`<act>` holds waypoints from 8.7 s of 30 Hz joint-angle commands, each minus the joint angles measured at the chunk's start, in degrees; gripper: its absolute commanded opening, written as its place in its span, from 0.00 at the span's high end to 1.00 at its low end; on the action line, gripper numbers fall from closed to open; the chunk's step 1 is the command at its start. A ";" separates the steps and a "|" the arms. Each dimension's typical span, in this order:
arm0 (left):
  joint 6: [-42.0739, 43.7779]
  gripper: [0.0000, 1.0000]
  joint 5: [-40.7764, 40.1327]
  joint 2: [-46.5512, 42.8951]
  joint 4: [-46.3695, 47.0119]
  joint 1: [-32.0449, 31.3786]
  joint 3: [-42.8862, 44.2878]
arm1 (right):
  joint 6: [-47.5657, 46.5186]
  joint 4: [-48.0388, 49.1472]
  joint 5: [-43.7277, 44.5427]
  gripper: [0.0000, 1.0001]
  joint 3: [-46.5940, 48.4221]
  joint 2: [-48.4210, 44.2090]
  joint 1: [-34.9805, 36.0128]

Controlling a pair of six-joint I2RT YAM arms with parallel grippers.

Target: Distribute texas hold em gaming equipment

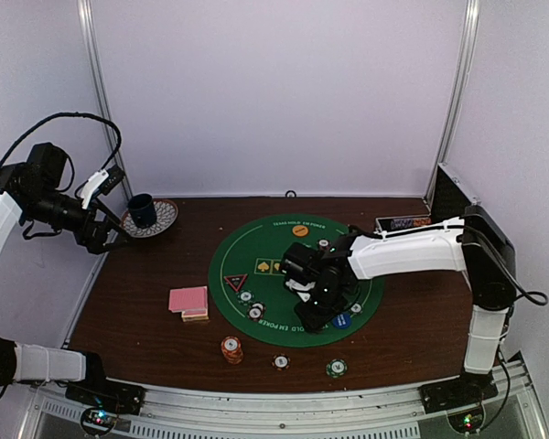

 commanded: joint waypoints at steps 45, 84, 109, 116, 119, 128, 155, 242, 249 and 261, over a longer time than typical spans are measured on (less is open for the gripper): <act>1.54 0.02 0.91 -0.25 -0.53 -0.27 0.77 | -6.90 -11.55 1.92 0.09 33.70 12.17 17.46; 1.72 0.02 0.97 -0.82 -0.51 -0.33 0.59 | -8.65 -11.73 0.27 0.34 44.41 23.97 16.66; 1.81 0.03 0.71 -1.07 -0.51 -0.29 0.54 | -8.35 -11.28 0.16 0.56 44.19 23.20 16.38; 1.82 0.02 0.97 -0.99 -0.56 -0.34 0.50 | -8.12 -11.54 -0.30 0.58 44.59 21.88 16.37; 1.81 0.02 0.95 -0.96 -0.55 -0.29 0.50 | -8.04 -11.83 -0.09 0.60 45.01 21.13 16.32; 1.80 0.03 0.80 -1.19 -0.50 -0.34 0.59 | -7.15 -13.12 1.06 0.70 47.52 19.26 15.81; 2.07 0.02 0.79 -0.14 -0.25 -0.28 0.28 | -10.20 -15.02 8.61 0.70 59.11 26.56 -12.08; 1.02 0.02 -0.88 0.93 1.19 -0.33 -1.18 | -12.84 -5.69 11.97 0.15 47.87 14.90 1.27; 0.80 0.02 -0.25 0.64 1.38 -0.34 -0.99 | -8.82 -4.65 6.87 0.07 36.98 11.03 11.20; -0.32 0.02 0.61 0.18 1.63 -0.32 -0.40 | -7.11 -5.05 4.21 0.10 37.21 17.41 16.96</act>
